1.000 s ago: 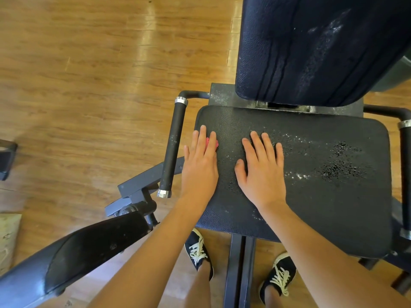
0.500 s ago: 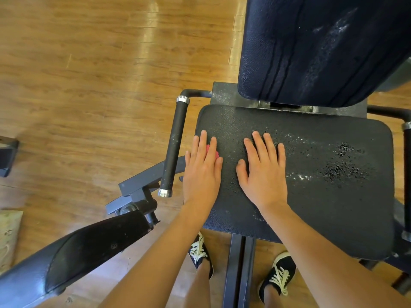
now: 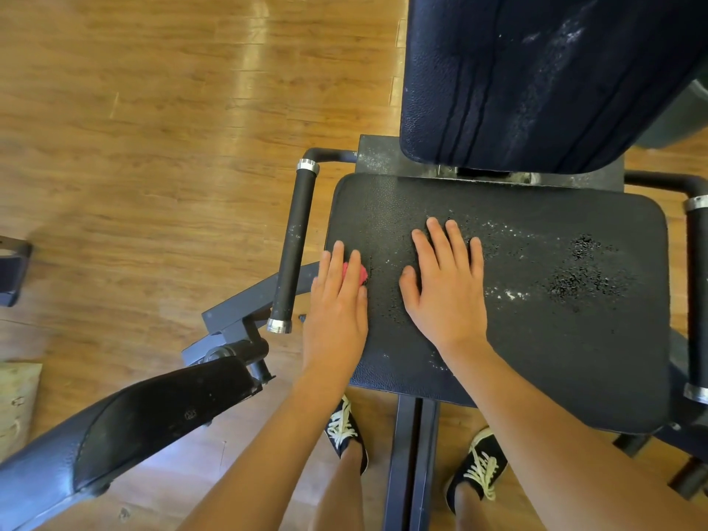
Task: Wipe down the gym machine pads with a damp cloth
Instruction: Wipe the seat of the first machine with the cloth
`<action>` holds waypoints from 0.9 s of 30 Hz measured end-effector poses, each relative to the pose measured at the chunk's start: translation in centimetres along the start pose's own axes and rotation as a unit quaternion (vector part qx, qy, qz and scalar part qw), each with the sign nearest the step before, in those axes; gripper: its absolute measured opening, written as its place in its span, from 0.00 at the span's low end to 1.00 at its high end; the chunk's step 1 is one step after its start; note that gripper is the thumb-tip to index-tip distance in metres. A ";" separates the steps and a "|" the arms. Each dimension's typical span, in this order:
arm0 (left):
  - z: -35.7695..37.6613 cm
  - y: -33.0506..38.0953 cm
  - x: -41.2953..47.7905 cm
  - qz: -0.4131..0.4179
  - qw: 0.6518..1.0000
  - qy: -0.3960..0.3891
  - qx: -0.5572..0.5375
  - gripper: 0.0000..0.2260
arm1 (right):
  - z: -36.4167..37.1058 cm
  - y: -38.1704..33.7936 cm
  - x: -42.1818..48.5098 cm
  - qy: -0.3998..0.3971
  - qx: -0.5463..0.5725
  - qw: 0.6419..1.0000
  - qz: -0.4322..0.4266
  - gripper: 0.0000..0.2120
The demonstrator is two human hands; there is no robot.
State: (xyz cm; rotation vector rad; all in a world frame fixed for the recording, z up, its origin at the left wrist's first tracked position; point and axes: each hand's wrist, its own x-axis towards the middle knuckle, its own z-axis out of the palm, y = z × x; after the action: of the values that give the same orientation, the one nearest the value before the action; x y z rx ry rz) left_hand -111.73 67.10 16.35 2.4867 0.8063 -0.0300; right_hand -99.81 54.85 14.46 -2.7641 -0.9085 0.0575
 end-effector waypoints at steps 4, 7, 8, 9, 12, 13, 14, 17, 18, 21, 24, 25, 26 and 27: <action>0.0 -0.8 -4.8 -0.001 1.000 0.002 0.018 0.25 | -0.2 -0.1 0.1 0.004 0.004 1.000 0.002 0.25; 0.2 -0.7 -6.1 -0.002 0.999 0.010 0.041 0.25 | -0.3 0.0 0.0 0.003 0.005 1.000 0.001 0.25; 0.2 -0.5 -5.9 -0.004 0.999 0.013 0.042 0.25 | -0.3 0.0 0.0 0.002 0.007 1.000 0.000 0.25; 0.2 -0.3 -5.4 -0.004 0.999 0.019 0.044 0.25 | -0.3 0.1 -0.1 0.001 0.008 1.000 0.000 0.25; 0.2 0.2 -3.2 0.006 0.997 0.033 0.064 0.22 | -0.3 0.1 0.1 0.004 0.009 1.000 0.003 0.26; 0.3 0.2 -2.4 0.009 0.997 0.034 0.066 0.22 | -0.3 0.0 0.1 0.005 0.011 1.000 0.003 0.26; 0.3 0.2 -1.8 0.011 0.997 0.034 0.063 0.22 | -0.3 -0.1 0.1 0.004 0.013 1.000 0.003 0.25; 0.7 0.4 0.0 0.021 0.997 0.034 0.058 0.22 | -0.2 -0.1 0.1 0.002 0.013 1.000 0.003 0.25; 0.7 0.6 0.7 0.024 0.997 0.036 0.058 0.21 | -0.2 -0.1 0.1 0.001 0.013 1.000 0.004 0.25; 0.8 1.6 3.3 0.033 0.997 0.043 0.054 0.22 | -0.2 -0.1 0.0 0.001 0.010 1.000 0.004 0.26; 0.7 2.6 6.5 0.042 0.996 0.050 0.061 0.22 | -0.2 -0.2 0.0 0.003 0.011 1.000 0.003 0.26; 0.7 2.9 7.6 0.042 0.996 0.048 0.061 0.22 | -0.2 -0.2 0.0 0.002 0.010 1.000 0.003 0.26; 0.6 3.2 8.6 0.041 0.996 0.047 0.062 0.22 | -0.2 -0.3 0.0 0.002 0.010 1.000 0.004 0.26; 0.5 3.4 9.5 0.040 0.996 0.046 0.063 0.22 | -0.3 -0.3 0.0 0.002 0.011 1.000 0.004 0.26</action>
State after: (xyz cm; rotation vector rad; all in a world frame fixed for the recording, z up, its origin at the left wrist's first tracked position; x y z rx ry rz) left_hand -101.92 69.67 15.89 2.6543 0.7615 0.0643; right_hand -99.94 55.00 14.77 -2.7466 -0.8917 0.0633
